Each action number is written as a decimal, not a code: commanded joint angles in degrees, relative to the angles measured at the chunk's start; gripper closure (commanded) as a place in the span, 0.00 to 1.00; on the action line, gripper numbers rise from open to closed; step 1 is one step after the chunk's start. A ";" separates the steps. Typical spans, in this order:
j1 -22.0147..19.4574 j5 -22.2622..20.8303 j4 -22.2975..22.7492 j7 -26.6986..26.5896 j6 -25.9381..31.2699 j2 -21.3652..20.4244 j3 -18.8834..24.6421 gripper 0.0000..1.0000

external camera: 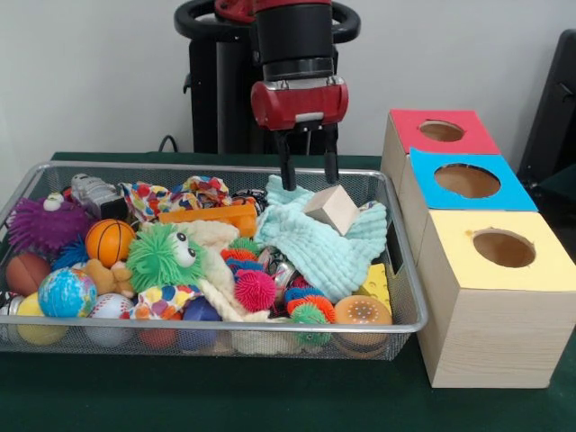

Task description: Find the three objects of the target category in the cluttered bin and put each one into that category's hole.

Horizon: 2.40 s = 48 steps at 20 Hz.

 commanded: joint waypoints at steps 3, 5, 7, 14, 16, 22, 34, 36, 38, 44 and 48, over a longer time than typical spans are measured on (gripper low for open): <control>2.29 -2.96 -3.49 6.69 -4.59 3.98 -6.37 0.00; 2.87 -2.82 -3.94 6.76 -5.67 4.37 -7.51 0.00; 3.09 -2.85 -4.33 6.60 -6.77 4.79 -8.08 0.00; 6.08 -2.54 -7.28 6.14 -10.48 6.83 -13.89 0.00; 6.32 -2.60 -7.67 5.69 -11.11 7.67 -14.54 0.00; 7.89 -1.94 -8.19 5.99 -13.98 11.44 -16.50 0.00; 3.81 -1.61 -6.16 7.45 -13.11 16.56 -9.94 0.00; 2.43 -1.45 -5.26 7.43 -11.76 16.77 -8.01 0.00; 1.58 -1.22 -4.44 7.11 -10.20 17.34 -6.80 0.00; 4.25 -0.77 -5.77 6.01 -8.69 20.73 -10.68 0.00; 1.93 -1.21 -5.00 6.67 -10.09 22.68 -8.14 0.00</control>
